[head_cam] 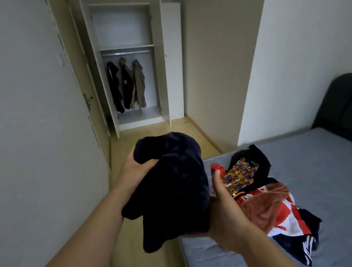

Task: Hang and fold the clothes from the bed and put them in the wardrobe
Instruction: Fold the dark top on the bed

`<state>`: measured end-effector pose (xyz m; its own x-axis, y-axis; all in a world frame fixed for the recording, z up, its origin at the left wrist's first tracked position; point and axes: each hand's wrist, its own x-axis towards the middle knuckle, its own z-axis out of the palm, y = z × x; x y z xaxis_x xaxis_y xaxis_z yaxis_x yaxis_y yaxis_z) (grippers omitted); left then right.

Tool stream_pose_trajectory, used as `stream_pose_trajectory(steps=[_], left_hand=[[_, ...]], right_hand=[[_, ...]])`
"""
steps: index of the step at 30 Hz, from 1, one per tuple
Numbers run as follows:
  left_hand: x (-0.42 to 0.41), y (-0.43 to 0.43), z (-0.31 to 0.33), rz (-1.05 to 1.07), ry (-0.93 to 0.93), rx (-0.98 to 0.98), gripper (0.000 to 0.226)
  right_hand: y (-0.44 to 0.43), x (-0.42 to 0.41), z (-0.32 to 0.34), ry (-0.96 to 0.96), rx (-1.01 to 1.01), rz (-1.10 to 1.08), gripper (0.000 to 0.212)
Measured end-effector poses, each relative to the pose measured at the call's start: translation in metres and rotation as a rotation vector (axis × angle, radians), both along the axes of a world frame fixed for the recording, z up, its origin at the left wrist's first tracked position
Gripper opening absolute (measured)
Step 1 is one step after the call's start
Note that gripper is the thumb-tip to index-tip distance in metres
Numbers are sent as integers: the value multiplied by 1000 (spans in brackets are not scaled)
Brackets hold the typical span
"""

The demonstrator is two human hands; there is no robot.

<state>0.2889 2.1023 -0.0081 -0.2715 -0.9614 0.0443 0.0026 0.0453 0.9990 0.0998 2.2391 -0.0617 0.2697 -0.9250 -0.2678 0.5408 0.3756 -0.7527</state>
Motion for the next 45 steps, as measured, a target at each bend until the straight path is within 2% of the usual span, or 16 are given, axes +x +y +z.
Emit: stream_pose_trajectory(steps=[1, 3, 6, 9, 12, 16, 19, 21, 24, 27, 30, 32, 35, 38, 43, 45], left_hand=[[7, -18, -4, -12, -18, -18, 54], [21, -58, -10, -24, -56, -52, 59], [37, -116, -15, -74, -101, -136, 60], [45, -165, -15, -111, -126, -140, 58], [59, -215, -18, -112, -129, 25, 64], [74, -276, -26, -244, -210, 326, 88], [77, -325, -40, -305, -282, 465, 87], [77, -365, -55, -271, -317, 518, 92], [72, -436, -70, -227, -242, 555, 97], [55, -513, -78, -172, -191, 583, 101], [36, -597, -72, -123, -229, 674, 123], [30, -652, -63, -168, -163, 777, 131], [30, -735, -55, -144, -43, 841, 120], [30, -815, -55, -81, 102, 813, 102], [26, -974, -54, -103, 180, 697, 95], [25, -1042, -56, -167, 182, 674, 99]], right_hand=[[-21, 9, 1, 15, 11, 25, 95], [-64, 32, 3, 92, 31, 28, 94], [-126, 66, 1, 217, 112, -25, 81], [-174, 89, -6, 250, 118, -133, 56], [-218, 98, -10, 240, 108, -264, 56], [-287, 96, -13, 236, 105, -310, 47], [-343, 90, -21, 245, 118, -323, 49], [-385, 83, -27, 212, 134, -324, 41], [-459, 68, -36, 170, 161, -324, 27], [-546, 51, -45, 134, 181, -357, 30], [-643, 35, -40, 136, 197, -362, 26], [-706, 27, -28, 158, 173, -323, 28], [-797, 20, -8, 205, 97, -259, 38], [-885, 17, 8, 216, 11, -231, 46], [-1044, 9, 20, 245, -90, -234, 38], [-1107, 4, 26, 243, -133, -249, 27]])
